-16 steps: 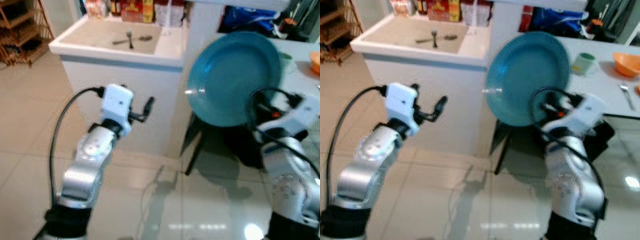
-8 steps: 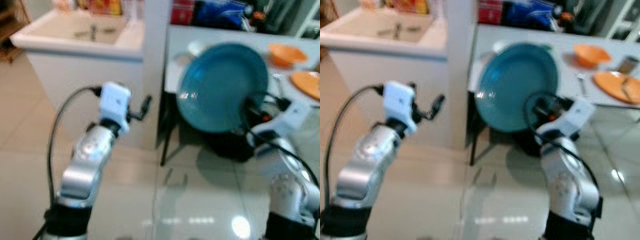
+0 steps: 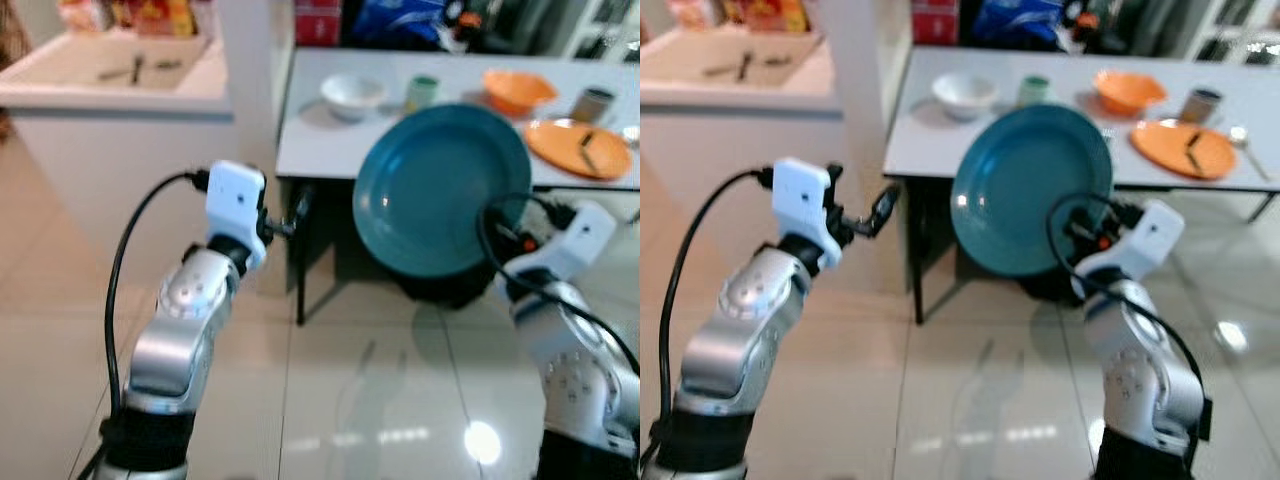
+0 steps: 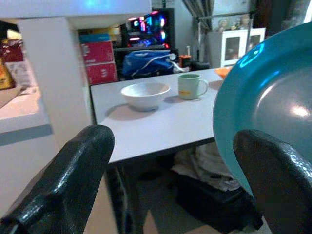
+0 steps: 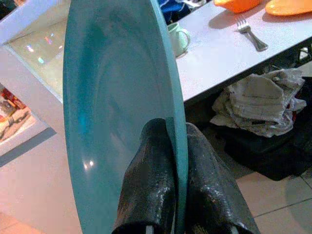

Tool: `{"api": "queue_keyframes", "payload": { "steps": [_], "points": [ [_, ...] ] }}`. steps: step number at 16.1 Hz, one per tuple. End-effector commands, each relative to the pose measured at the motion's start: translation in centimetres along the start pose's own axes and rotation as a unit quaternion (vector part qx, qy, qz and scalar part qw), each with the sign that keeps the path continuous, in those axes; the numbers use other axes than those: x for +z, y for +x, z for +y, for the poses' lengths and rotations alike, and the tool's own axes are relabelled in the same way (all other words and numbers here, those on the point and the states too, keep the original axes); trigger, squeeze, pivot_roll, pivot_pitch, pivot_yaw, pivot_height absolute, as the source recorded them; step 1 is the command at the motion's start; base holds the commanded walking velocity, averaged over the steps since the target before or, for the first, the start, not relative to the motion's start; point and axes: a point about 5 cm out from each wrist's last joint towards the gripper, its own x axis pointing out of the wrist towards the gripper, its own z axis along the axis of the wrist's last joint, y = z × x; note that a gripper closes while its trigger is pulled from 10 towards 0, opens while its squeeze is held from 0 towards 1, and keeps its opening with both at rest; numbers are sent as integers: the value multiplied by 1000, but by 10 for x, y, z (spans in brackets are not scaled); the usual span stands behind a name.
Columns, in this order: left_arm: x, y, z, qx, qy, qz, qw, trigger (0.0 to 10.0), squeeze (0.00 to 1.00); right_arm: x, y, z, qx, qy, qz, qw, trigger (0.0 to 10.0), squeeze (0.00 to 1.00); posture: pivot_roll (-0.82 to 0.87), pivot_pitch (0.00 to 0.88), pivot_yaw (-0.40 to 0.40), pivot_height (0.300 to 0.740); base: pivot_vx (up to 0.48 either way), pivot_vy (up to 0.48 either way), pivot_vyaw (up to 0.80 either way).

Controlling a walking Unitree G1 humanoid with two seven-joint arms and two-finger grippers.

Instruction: Setting the table

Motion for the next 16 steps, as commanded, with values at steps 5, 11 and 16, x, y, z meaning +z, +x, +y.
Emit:
{"api": "queue_keyframes", "payload": {
  "steps": [5, 11, 16],
  "points": [
    [5, -1, 1, -6, -5, -6, 1000, 10000, 0, 1, 3, 8, 21, 7, 4, 1000, 10000, 0, 61, 9, -25, 740, 422, 0, 0],
    [5, -1, 0, -10, -7, -6, 1000, 10000, 0, -2, 3, 8, 24, 1, 20, 1000, 10000, 0, 59, 9, -29, 740, 467, 0, -348],
    [5, -1, 0, -11, -5, -5, 1000, 10000, 0, -7, 4, 12, 32, 10, 37, 999, 10000, 0, 60, 12, -30, 740, 472, 0, 0]
  ]
}}
